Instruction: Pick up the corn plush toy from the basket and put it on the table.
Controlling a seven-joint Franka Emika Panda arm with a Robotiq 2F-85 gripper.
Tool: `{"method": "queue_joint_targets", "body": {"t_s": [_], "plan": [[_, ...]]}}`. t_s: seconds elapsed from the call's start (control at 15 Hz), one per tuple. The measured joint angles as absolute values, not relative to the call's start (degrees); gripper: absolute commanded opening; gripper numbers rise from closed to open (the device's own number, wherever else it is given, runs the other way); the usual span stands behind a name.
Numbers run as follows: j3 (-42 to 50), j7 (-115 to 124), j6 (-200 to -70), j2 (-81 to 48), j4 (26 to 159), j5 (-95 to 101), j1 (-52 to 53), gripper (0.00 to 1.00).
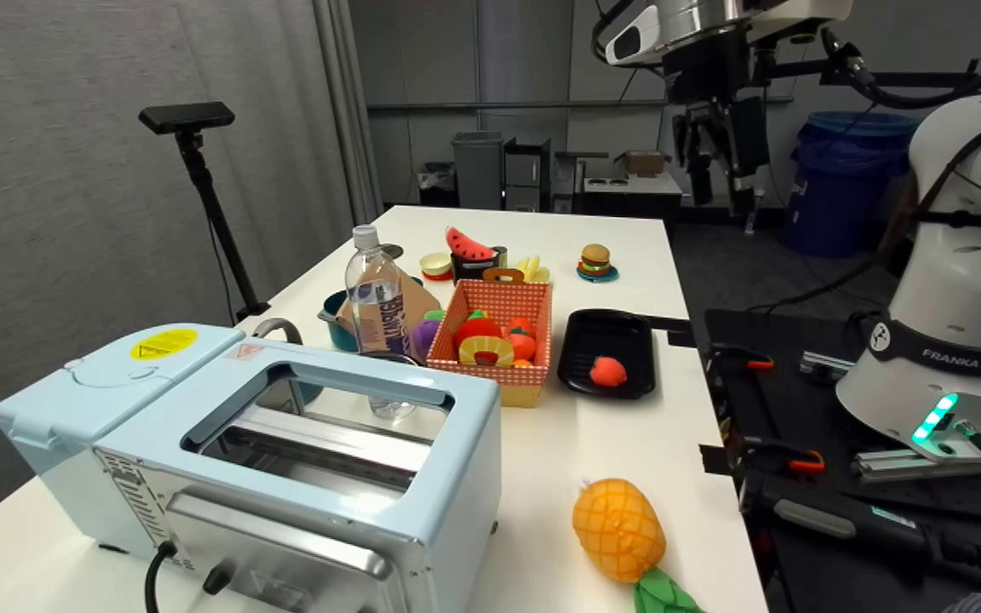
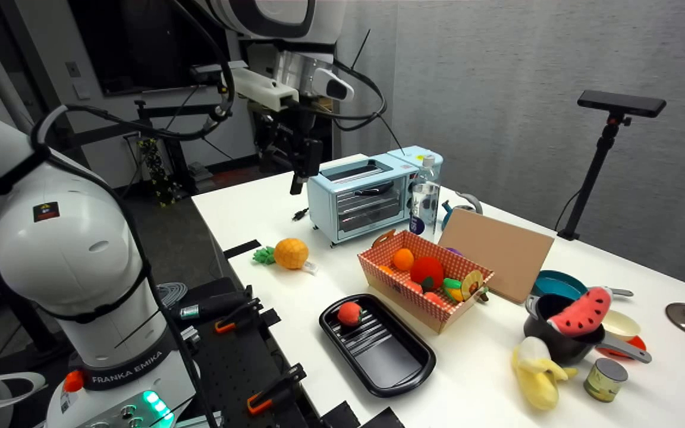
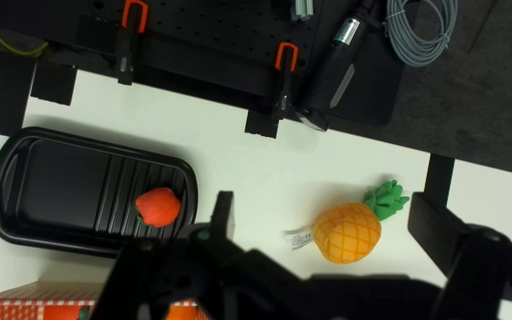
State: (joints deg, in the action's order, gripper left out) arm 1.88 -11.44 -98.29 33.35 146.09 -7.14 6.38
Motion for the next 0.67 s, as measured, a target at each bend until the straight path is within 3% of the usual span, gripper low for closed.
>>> {"method": "queue_joint_targets", "body": {"t_s": [0.67], "plan": [[-0.3, -6.4, -109.4, 32.7, 146.5, -1.3, 4.6, 1.00]]}}
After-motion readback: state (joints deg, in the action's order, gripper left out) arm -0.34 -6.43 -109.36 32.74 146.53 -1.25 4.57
